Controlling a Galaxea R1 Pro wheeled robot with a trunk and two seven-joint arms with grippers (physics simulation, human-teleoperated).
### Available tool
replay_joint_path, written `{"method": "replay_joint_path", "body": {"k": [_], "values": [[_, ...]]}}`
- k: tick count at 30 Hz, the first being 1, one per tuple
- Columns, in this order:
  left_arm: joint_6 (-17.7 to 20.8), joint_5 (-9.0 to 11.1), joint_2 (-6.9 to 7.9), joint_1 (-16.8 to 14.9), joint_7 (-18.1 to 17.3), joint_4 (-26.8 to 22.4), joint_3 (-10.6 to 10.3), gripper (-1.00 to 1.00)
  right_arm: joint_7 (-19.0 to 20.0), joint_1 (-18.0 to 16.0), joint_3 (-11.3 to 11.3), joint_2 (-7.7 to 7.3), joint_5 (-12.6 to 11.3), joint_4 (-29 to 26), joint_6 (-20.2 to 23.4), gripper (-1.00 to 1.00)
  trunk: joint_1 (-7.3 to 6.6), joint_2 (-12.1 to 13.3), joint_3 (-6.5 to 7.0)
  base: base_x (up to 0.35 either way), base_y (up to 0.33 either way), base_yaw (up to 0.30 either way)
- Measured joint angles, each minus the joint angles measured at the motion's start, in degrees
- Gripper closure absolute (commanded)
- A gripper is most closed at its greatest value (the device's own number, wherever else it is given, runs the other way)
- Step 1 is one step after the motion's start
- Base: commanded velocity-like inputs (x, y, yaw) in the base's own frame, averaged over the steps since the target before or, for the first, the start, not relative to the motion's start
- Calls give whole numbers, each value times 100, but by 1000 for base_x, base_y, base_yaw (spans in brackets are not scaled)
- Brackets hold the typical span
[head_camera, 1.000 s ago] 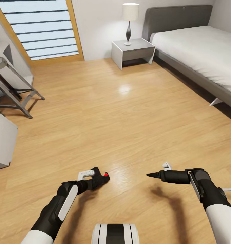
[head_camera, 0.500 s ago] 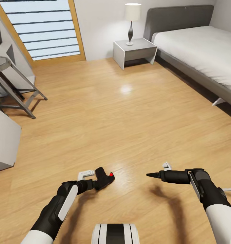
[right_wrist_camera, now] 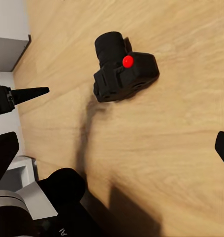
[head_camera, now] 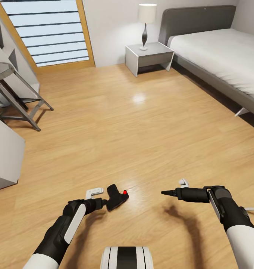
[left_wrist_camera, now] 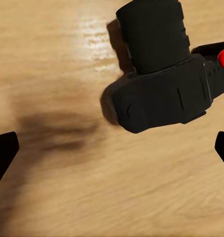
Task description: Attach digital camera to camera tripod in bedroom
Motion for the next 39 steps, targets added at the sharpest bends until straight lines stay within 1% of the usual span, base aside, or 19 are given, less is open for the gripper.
{"method": "replay_joint_path", "body": {"k": [7,12,17,18,19,20,23,24,26,28,29,30,31,32,33,34,35,38,39], "values": [[0,4,2,0,6,21,0,-100,-195,0,1,-34,13,26,-71,-100,0,0,0,0,1,-34],[-4,1,2,0,7,25,-9,-100,-440,0,2,-41,15,100,-178,-100,0,0,0,0,0,-214],[-42,-15,16,0,-5,54,-19,-100,-539,1,6,-42,17,129,-335,-100,0,0,0,0,0,-275],[-55,-49,27,0,-13,80,-22,-100,-549,1,4,-42,17,132,-356,-100,0,0,0,0,0,-283],[-65,-87,45,-1,-28,96,-24,-100,-553,1,3,-42,17,133,-364,-100,0,0,0,0,0,-143],[-153,-372,150,0,-146,138,-93,-100,-564,0,0,-42,18,136,-386,-100,0,0,0,0,0,-115],[-198,-591,186,0,-242,156,-260,-100,-568,1,-1,-42,19,136,-390,-100,0,0,0,0,0,-71],[-217,-757,216,1,-309,173,-392,-100,-570,0,2,-42,18,135,-392,-100,0,0,0,0,0,-38],[-250,-928,274,1,-379,190,-519,-100,-572,-1,1,-42,19,132,-393,-100,0,0,0,0,0,-27],[-307,-1074,356,2,-457,199,-611,-100,-583,-2,0,-42,19,131,-394,-100,0,0,0,0,0,-14],[-397,-1179,454,2,-537,195,-674,-100,-592,-2,0,-42,19,130,-394,-100,0,0,0,0,0,-10],[-456,-1218,508,2,-586,192,-698,-100,-602,-1,-1,-42,19,130,-394,-100,0,0,0,0,0,-3],[-831,-1334,832,0,-944,194,-772,-100,-710,-2,2,-40,20,129,-394,-100,0,0,0,0,0,-2],[-899,-1340,921,0,-1030,196,-781,-100,-736,-1,3,-37,19,129,-395,-100,0,0,0,0,0,-1],[-1011,-1388,1054,0,-1190,199,-789,-100,-789,-1,3,-28,19,128,-399,-100,0,0,0,0,0,-1],[-1071,-1410,1123,1,-1277,201,-793,-100,-821,-1,2,-22,19,128,-401,-100,0,0,0,0,0,0],[-1185,-1471,1239,0,-1443,202,-799,-100,-889,0,-2,-14,18,130,-408,-100,0,0,0,0,0,0],[-1350,-1572,1363,2,-1694,204,-807,-100,-991,0,-6,-2,8,132,-453,-100,0,0,0,0,0,0],[-1428,-1656,1409,2,-1837,206,-831,-100,-1035,0,-7,3,-1,134,-512,-100,0,0,0,0,0,0]]}}
